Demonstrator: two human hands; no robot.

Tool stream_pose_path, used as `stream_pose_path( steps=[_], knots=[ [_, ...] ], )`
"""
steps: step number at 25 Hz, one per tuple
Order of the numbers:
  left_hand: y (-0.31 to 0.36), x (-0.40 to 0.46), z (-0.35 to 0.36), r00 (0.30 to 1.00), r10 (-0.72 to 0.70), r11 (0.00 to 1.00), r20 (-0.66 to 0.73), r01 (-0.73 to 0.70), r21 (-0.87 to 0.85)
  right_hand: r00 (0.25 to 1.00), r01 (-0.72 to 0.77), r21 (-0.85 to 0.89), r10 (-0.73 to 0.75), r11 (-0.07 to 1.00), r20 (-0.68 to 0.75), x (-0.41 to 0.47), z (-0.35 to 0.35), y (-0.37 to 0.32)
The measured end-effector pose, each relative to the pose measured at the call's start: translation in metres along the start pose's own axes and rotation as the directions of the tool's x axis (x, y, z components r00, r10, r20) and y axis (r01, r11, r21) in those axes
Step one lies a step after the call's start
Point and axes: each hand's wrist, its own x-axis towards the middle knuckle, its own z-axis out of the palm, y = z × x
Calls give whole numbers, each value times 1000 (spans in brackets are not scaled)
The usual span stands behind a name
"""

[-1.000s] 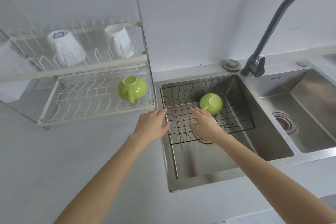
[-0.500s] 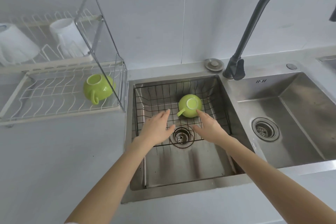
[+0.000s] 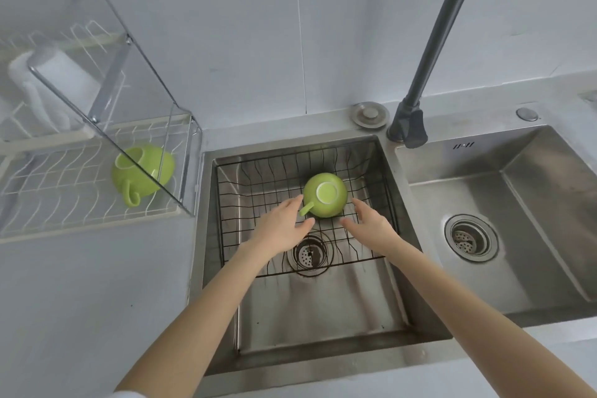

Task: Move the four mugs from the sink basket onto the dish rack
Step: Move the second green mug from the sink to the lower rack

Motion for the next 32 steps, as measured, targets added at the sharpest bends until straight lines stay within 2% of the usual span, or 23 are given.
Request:
stream_pose_path(
  steps=[5, 18, 23, 32],
  knots=[
    [-1, 35, 16, 997, -53, 988, 62, 62, -143, 996, -90, 160, 92, 983, 0, 33, 1, 4],
    [-14, 138, 43, 972, -223, 891, 72, 233, -391, 959, -277, 425, 279, 862, 58, 116, 20, 22],
    [-22, 154, 53, 965, -254, 881, 64, 258, -398, 949, -292, 466, 313, 835, 33, 132, 21, 25],
    [-21, 147, 51, 954, -294, 780, 57, 274, -562, 954, -267, 471, 299, 841, 7, 122, 22, 24]
  ],
)
